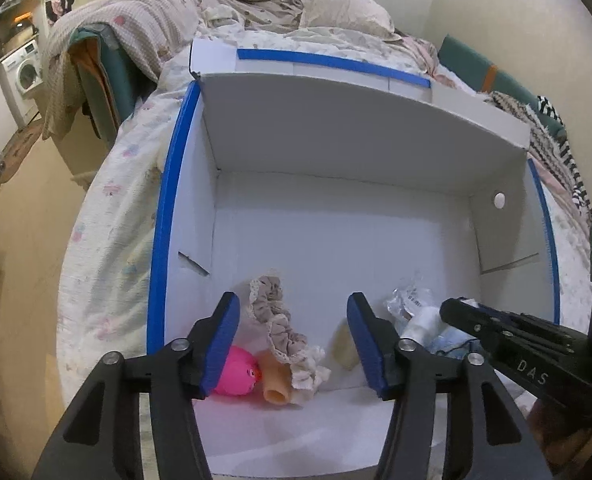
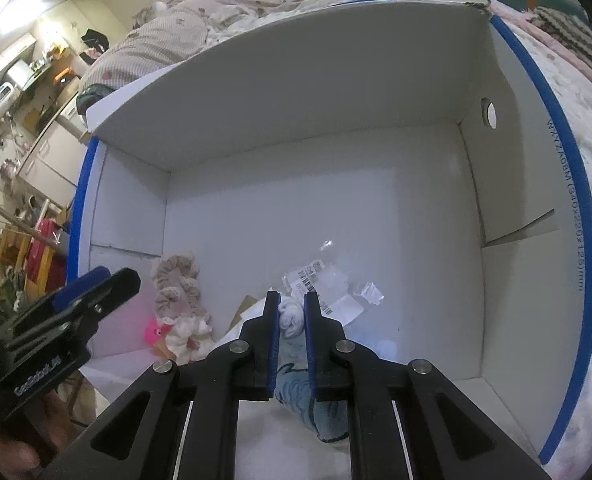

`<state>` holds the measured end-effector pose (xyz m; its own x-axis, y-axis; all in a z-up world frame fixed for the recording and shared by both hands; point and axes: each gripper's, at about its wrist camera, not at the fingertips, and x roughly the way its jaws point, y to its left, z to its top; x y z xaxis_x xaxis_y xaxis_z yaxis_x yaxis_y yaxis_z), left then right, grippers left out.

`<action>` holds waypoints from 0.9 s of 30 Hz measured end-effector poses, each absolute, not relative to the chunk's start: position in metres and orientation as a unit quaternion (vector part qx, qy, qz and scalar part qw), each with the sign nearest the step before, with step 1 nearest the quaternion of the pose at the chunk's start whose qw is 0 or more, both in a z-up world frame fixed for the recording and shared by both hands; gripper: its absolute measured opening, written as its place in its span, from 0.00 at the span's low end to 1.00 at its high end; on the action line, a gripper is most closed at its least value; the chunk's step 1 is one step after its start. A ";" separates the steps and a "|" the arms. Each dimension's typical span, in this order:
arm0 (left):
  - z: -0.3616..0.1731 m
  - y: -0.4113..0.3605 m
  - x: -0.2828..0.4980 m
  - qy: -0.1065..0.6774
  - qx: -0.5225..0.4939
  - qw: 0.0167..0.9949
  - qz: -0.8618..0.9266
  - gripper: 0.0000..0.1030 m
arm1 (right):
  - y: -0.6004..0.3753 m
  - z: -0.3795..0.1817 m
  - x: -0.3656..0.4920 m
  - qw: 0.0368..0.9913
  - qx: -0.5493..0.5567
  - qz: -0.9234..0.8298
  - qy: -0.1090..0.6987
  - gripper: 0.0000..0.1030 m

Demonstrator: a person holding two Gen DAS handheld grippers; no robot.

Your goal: Organize soft objects

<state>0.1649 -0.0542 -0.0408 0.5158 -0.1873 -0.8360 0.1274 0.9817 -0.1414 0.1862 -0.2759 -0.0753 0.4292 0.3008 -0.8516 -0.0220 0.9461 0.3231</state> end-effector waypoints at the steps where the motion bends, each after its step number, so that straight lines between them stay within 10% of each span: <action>1: -0.039 -0.055 0.163 0.480 -0.028 0.872 -0.089 0.51 | -0.277 -0.075 0.185 0.835 0.134 0.096 0.524 0.33; 4: -0.033 -0.055 0.156 0.463 -0.014 0.882 -0.083 0.51 | -0.277 -0.071 0.181 0.840 0.136 0.091 0.518 0.75; 10: -0.026 -0.046 0.149 0.460 -0.008 0.886 -0.055 0.51 | -0.279 -0.059 0.168 0.858 0.130 0.075 0.492 1.00; 27: -0.014 -0.027 0.108 0.468 -0.016 0.881 -0.062 0.55 | -0.286 -0.043 0.132 0.871 0.136 0.072 0.467 1.00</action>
<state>0.1078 -0.0272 -0.0139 0.5542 -0.1240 -0.8231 0.0944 0.9918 -0.0859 0.1316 -0.2861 -0.0428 0.5528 0.2516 -0.7944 0.0018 0.9530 0.3031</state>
